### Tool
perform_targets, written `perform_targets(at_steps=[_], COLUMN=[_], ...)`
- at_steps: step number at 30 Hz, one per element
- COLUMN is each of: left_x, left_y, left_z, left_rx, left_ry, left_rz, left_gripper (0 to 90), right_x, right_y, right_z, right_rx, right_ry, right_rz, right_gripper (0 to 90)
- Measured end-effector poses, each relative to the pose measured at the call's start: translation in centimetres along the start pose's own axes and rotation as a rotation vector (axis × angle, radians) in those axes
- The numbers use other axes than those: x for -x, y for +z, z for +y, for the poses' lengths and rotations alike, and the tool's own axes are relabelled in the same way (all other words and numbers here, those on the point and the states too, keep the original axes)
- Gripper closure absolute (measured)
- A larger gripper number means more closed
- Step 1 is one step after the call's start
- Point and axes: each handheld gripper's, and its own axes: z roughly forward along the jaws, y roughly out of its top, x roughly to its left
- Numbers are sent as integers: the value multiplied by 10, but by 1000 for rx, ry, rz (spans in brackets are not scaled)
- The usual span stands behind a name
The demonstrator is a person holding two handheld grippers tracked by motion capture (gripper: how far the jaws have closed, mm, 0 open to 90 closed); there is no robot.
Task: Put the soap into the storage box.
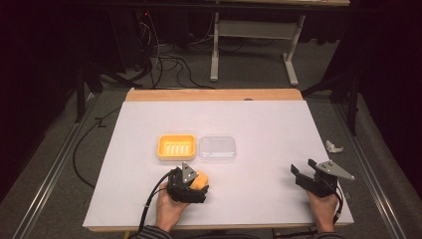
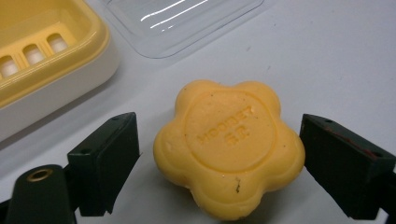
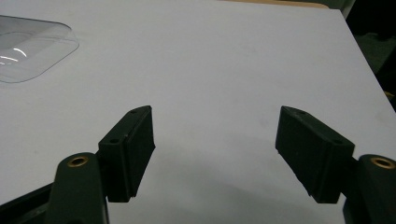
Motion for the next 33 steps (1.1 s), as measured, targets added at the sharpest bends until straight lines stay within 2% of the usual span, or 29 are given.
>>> perform_targets(at_steps=[10,19,29,33], left_x=[4,5,5,5], left_y=[7,8,8,8], left_z=[0,1,2,2], left_rx=[-21,-30,-36,-37], left_ry=[14,7,3,6], left_rz=[2,13,14,11], left_gripper=[169,246,255,257], right_x=[0,0,1,0], right_y=[0,0,1,2], right_z=[0,0,0,1], right_rx=[0,0,-11,-19], right_ry=[-2,-4,2,-13], right_rz=[-2,0,2,1], right_gripper=[286,286,286,286])
